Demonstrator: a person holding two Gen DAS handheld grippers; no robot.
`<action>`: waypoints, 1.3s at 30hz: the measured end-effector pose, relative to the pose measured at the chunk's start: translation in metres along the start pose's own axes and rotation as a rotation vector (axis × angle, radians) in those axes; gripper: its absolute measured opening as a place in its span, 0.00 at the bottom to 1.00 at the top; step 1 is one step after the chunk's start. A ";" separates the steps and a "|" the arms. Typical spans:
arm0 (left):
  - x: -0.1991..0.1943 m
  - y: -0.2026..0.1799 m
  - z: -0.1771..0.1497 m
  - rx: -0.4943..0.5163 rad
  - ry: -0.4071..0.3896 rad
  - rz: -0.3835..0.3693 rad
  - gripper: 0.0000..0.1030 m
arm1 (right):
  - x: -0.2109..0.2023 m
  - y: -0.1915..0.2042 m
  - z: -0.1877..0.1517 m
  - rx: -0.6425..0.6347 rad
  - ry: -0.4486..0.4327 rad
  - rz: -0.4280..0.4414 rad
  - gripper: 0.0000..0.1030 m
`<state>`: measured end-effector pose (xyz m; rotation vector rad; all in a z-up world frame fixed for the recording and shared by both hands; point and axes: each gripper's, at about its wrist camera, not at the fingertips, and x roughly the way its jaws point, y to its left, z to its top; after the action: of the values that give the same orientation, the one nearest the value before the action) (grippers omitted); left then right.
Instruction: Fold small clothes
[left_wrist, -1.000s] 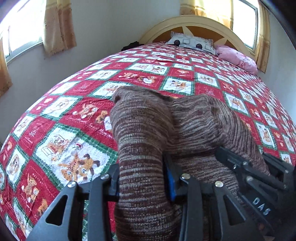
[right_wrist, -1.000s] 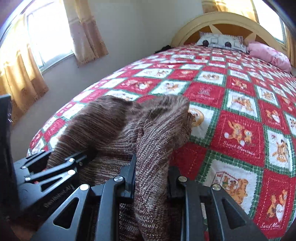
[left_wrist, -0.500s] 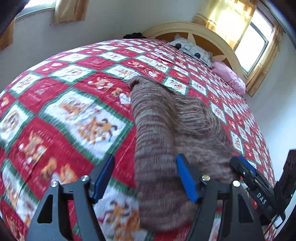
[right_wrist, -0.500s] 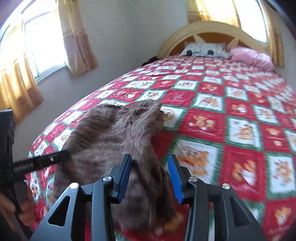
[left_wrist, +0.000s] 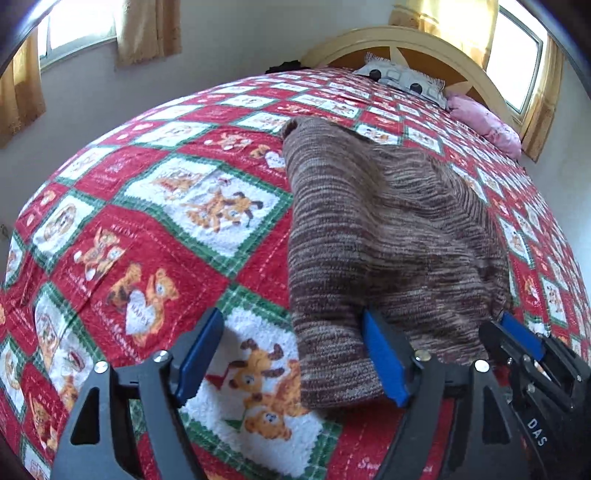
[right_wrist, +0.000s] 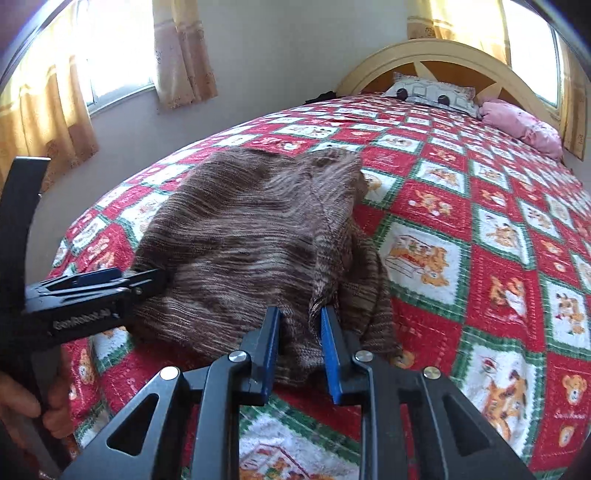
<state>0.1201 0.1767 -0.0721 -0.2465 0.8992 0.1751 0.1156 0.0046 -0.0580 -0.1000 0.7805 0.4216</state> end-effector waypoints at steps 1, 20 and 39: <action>-0.002 0.000 -0.001 0.003 0.005 0.000 0.78 | -0.002 -0.002 -0.001 0.007 0.003 -0.010 0.23; -0.046 -0.025 -0.038 0.210 -0.041 0.103 0.86 | -0.070 -0.020 -0.034 0.312 -0.047 -0.032 0.76; -0.166 -0.053 -0.058 0.273 -0.352 0.161 1.00 | -0.189 0.025 -0.020 0.188 -0.289 -0.111 0.76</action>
<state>-0.0110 0.1017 0.0316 0.1104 0.5833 0.2344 -0.0277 -0.0407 0.0618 0.0916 0.5235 0.2485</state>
